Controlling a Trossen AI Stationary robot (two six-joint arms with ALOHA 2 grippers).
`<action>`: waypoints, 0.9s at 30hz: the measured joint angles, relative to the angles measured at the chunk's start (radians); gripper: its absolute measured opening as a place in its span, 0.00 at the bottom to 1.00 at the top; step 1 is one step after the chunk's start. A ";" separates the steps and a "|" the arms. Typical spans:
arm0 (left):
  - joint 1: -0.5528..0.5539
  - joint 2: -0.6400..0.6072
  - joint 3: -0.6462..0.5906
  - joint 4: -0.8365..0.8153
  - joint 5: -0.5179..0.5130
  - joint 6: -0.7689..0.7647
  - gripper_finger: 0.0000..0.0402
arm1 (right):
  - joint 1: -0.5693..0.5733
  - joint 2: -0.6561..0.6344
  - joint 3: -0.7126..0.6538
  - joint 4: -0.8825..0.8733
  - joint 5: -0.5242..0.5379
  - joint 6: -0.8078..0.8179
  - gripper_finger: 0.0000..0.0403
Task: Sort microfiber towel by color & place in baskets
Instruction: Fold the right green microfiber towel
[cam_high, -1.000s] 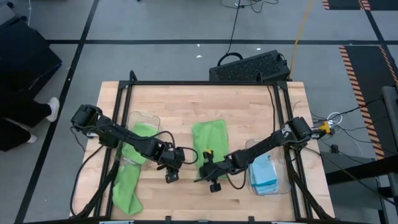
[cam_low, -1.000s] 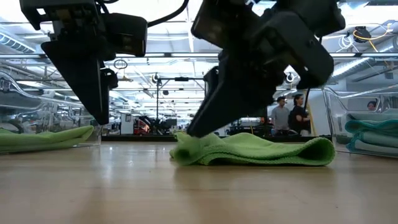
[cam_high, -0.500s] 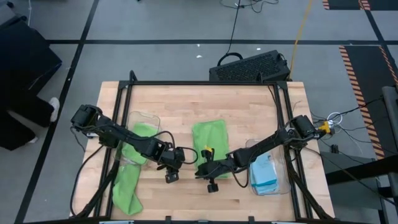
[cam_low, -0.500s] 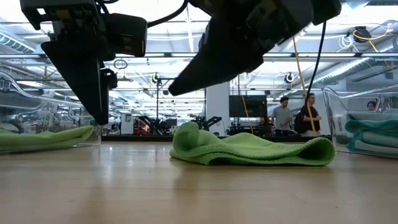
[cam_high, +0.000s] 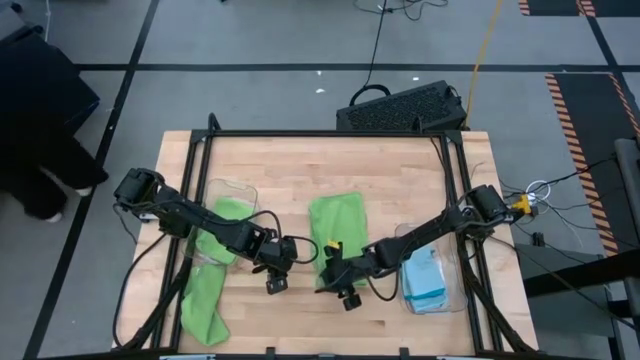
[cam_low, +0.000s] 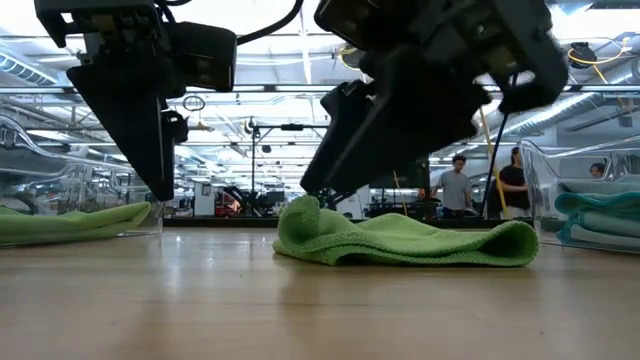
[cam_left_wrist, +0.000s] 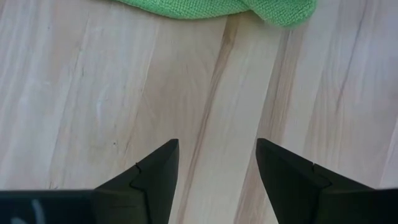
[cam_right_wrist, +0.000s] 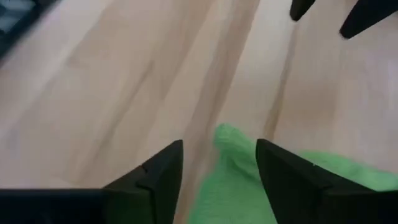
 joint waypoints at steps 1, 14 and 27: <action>0.000 0.000 0.000 0.000 0.000 0.000 0.54 | -0.002 0.007 0.000 0.003 0.018 -0.022 0.49; -0.010 0.000 0.000 -0.001 0.000 -0.035 0.54 | -0.050 0.073 -0.001 0.072 0.067 -0.082 0.03; -0.008 0.001 0.000 -0.013 -0.014 -0.031 0.54 | -0.052 0.093 0.021 0.283 -0.013 0.059 0.06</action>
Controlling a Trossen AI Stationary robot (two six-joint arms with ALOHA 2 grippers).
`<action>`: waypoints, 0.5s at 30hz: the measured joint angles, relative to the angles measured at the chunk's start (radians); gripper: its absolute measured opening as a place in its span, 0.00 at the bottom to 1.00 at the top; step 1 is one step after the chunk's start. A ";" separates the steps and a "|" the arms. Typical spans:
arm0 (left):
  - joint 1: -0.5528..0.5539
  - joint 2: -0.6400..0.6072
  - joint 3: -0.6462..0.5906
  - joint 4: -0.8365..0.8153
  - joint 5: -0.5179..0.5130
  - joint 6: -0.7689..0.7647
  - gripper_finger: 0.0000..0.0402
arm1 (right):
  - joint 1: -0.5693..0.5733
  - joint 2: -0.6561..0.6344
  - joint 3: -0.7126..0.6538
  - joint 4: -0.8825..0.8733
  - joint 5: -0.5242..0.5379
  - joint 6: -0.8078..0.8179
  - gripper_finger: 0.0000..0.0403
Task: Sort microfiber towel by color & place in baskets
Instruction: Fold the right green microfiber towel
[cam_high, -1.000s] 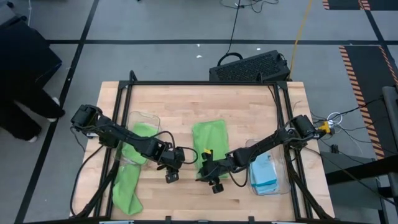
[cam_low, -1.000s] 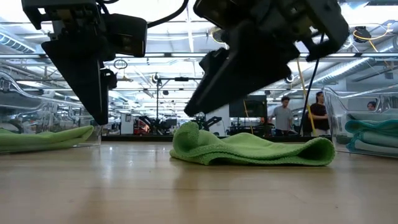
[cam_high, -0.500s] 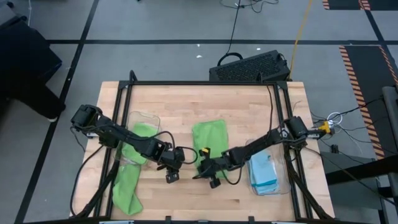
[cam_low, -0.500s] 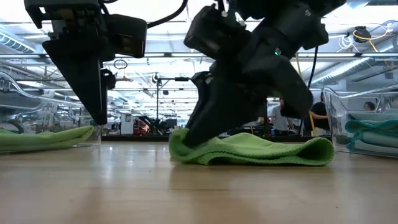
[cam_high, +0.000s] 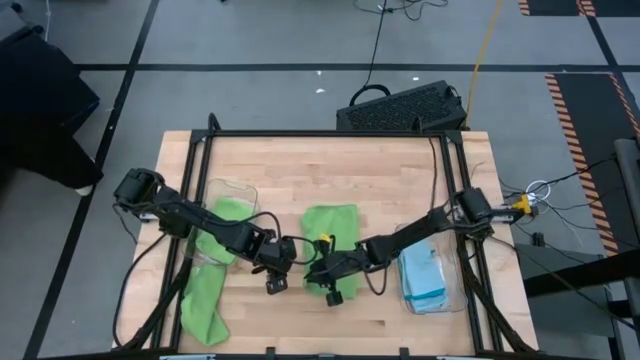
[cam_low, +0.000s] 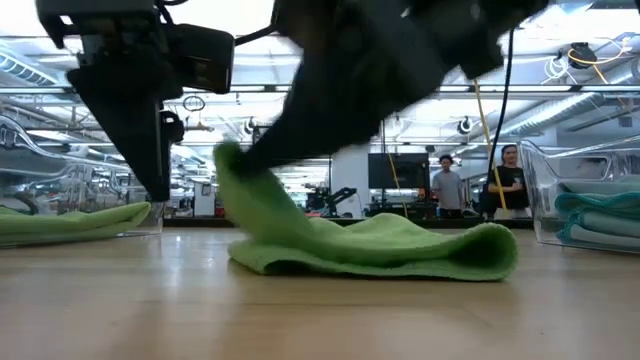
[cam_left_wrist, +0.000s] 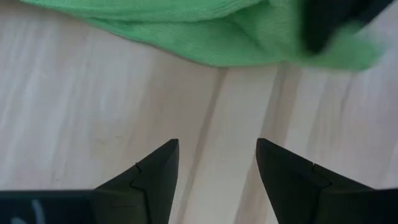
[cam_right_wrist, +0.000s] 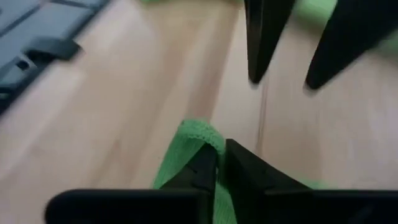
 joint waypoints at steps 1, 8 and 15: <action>0.004 0.000 0.000 -0.001 -0.004 0.000 0.54 | -0.001 0.019 0.000 0.007 0.000 0.024 0.08; 0.022 0.000 0.007 -0.010 -0.005 -0.018 0.54 | 0.009 0.037 -0.001 0.007 -0.051 0.155 0.34; 0.028 0.000 0.103 0.029 -0.049 -0.032 0.54 | 0.029 -0.106 0.000 -0.106 0.046 0.155 0.58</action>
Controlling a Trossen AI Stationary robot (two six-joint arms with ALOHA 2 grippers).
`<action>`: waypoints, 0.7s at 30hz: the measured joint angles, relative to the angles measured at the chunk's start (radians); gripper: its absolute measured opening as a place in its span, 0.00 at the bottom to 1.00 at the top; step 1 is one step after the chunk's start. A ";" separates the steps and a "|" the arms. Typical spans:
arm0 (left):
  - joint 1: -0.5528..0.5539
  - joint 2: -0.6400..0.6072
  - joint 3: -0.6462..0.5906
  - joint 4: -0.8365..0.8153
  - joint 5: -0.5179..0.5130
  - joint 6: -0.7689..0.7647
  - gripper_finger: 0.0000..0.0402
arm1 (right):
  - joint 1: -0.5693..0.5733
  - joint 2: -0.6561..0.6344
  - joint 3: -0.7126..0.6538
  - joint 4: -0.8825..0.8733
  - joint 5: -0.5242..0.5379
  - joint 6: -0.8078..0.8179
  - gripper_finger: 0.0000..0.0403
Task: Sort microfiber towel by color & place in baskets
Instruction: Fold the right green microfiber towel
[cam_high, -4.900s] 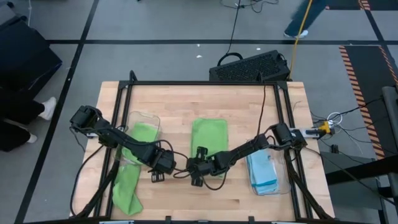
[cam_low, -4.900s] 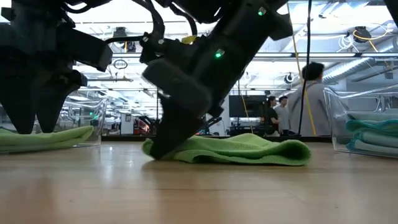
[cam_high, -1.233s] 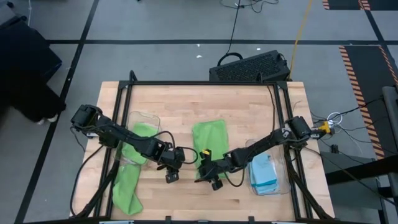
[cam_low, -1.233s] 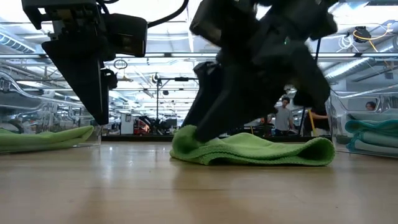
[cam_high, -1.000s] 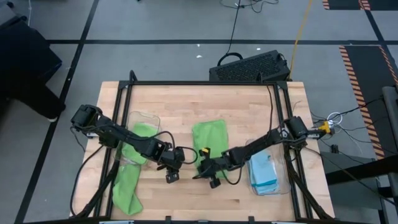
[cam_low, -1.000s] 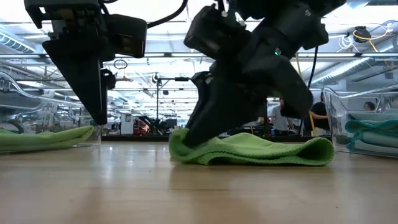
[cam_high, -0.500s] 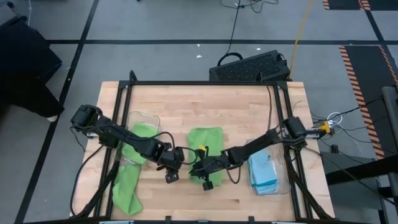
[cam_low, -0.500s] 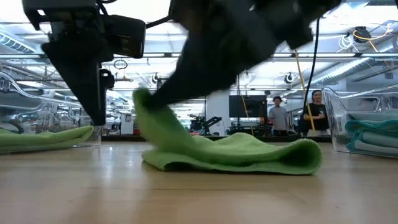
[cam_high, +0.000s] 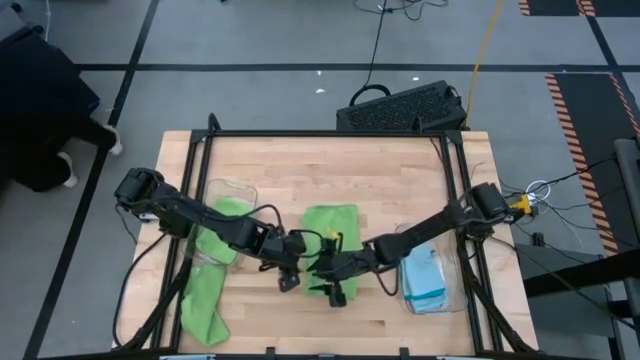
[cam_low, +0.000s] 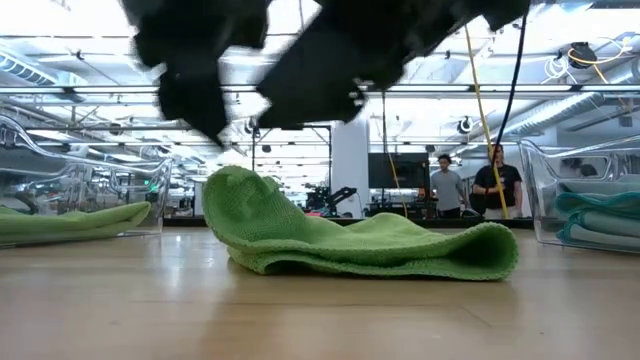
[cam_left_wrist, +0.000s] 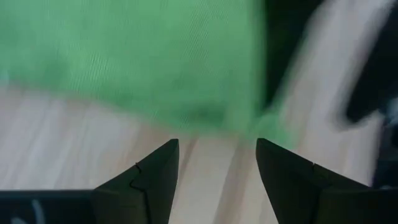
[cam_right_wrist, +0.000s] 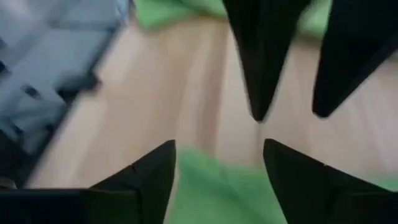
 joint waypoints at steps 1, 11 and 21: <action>0.000 0.000 0.016 0.033 -0.018 0.007 0.54 | 0.004 -0.017 0.000 -0.056 0.023 0.000 0.60; 0.030 0.068 0.044 0.229 -0.096 0.073 0.54 | 0.038 -0.054 -0.083 -0.378 0.060 0.112 0.58; 0.033 0.254 0.043 0.191 -0.041 0.079 0.54 | 0.051 -0.060 -0.211 -0.278 0.007 0.256 0.57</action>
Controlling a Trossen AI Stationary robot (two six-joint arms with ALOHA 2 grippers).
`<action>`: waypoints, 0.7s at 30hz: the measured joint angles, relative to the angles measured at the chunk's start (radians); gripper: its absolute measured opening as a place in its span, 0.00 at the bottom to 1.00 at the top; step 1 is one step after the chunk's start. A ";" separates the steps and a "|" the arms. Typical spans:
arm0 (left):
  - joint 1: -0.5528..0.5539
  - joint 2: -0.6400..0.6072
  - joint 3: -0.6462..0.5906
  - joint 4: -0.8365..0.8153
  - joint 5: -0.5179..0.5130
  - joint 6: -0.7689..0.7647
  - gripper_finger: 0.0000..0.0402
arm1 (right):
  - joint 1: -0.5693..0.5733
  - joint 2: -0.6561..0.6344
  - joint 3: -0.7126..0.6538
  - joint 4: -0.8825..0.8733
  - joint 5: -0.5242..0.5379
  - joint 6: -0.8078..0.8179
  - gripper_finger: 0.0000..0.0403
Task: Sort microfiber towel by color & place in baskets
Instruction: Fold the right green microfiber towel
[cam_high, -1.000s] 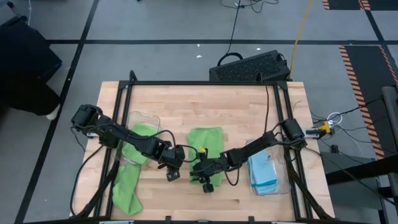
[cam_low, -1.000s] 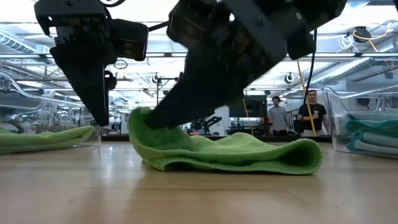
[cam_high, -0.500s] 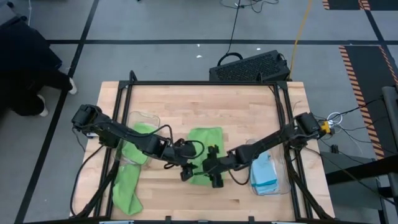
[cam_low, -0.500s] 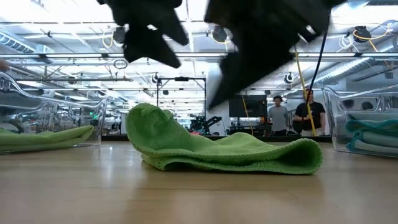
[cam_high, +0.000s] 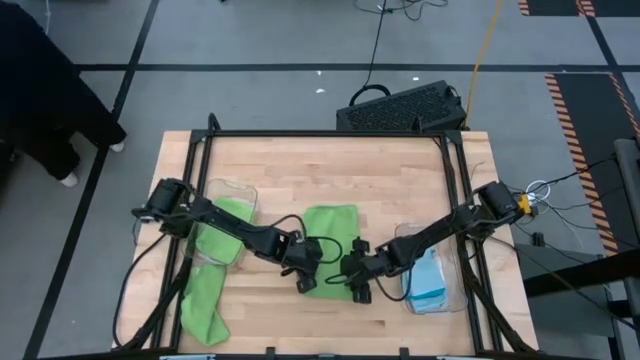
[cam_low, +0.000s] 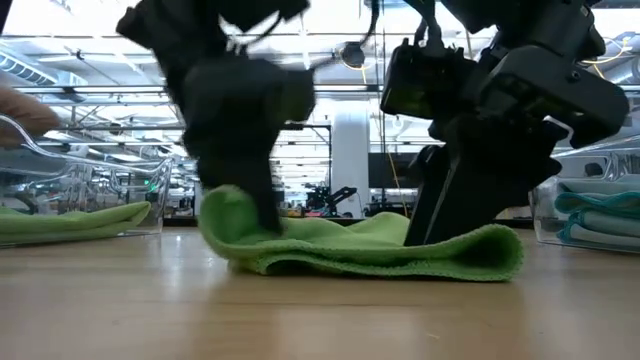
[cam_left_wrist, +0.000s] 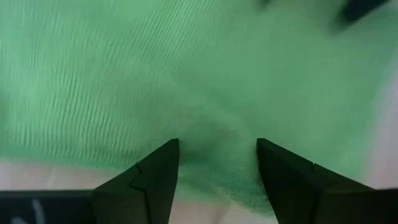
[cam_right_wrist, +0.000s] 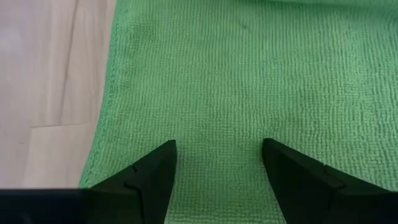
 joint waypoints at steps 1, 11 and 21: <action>0.000 0.012 0.000 -0.039 0.001 0.001 0.54 | 0.000 0.000 -0.003 0.001 -0.006 0.001 0.57; 0.015 -0.036 -0.004 -0.294 -0.029 0.014 0.54 | 0.002 -0.010 -0.009 0.008 -0.138 -0.048 0.57; 0.050 -0.199 0.000 -0.214 -0.062 -0.035 0.54 | 0.004 -0.232 -0.015 -0.035 0.037 -0.102 0.57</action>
